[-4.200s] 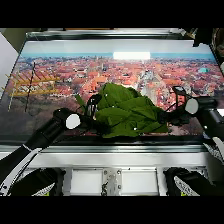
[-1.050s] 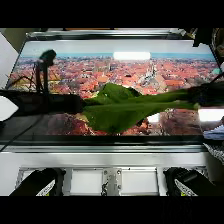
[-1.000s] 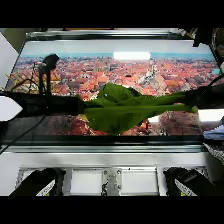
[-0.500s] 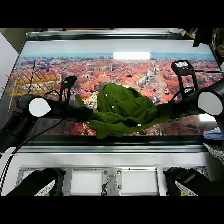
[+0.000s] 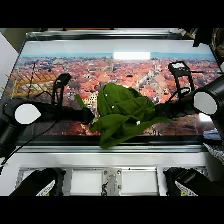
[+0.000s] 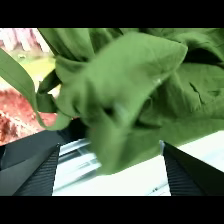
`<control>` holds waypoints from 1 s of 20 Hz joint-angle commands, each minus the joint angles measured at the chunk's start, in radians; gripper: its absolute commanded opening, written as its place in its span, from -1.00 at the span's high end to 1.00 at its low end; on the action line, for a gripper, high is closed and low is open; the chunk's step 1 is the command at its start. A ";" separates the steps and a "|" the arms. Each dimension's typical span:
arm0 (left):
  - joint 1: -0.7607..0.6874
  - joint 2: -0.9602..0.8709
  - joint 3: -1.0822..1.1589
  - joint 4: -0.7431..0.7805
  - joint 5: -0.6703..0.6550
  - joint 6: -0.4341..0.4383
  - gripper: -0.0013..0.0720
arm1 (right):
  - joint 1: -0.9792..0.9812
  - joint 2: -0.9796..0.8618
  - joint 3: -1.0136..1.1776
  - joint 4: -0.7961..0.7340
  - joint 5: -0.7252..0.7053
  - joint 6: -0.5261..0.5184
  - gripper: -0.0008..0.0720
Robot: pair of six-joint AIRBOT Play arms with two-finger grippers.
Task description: Fold the clothes and pants, and hang the long-sleeved shirts on hangers.
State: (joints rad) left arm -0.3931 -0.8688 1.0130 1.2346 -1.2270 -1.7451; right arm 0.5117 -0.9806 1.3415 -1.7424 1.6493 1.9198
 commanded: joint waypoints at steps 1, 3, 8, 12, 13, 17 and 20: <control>0.106 0.035 0.001 0.005 -0.001 0.019 -0.98 | 0.001 -0.001 0.000 0.000 0.000 -0.001 0.95; 0.218 0.047 0.001 0.005 -0.005 0.047 -0.98 | 0.001 -0.001 0.000 0.000 0.000 0.000 0.95; 0.508 0.003 0.030 0.050 0.005 0.156 -0.98 | 0.001 -0.001 0.000 0.000 0.000 0.000 0.95; 0.612 -0.169 0.163 0.333 0.014 0.159 -0.98 | 0.001 -0.001 0.000 0.000 0.000 0.000 0.95; 0.624 -0.222 0.190 0.407 0.035 0.159 -0.98 | 0.001 -0.001 0.000 0.000 0.000 0.000 0.95; 0.655 -0.410 0.218 0.559 0.164 0.160 -0.98 | 0.001 -0.001 0.000 0.000 0.000 0.000 0.95; 0.681 -0.535 0.219 0.612 0.296 0.159 -0.98 | 0.001 -0.001 0.000 0.000 0.000 0.000 0.95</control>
State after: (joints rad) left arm 0.2600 -1.2881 1.2209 1.7451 -1.0592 -1.5871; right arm 0.5117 -0.9806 1.3415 -1.7428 1.6493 1.9194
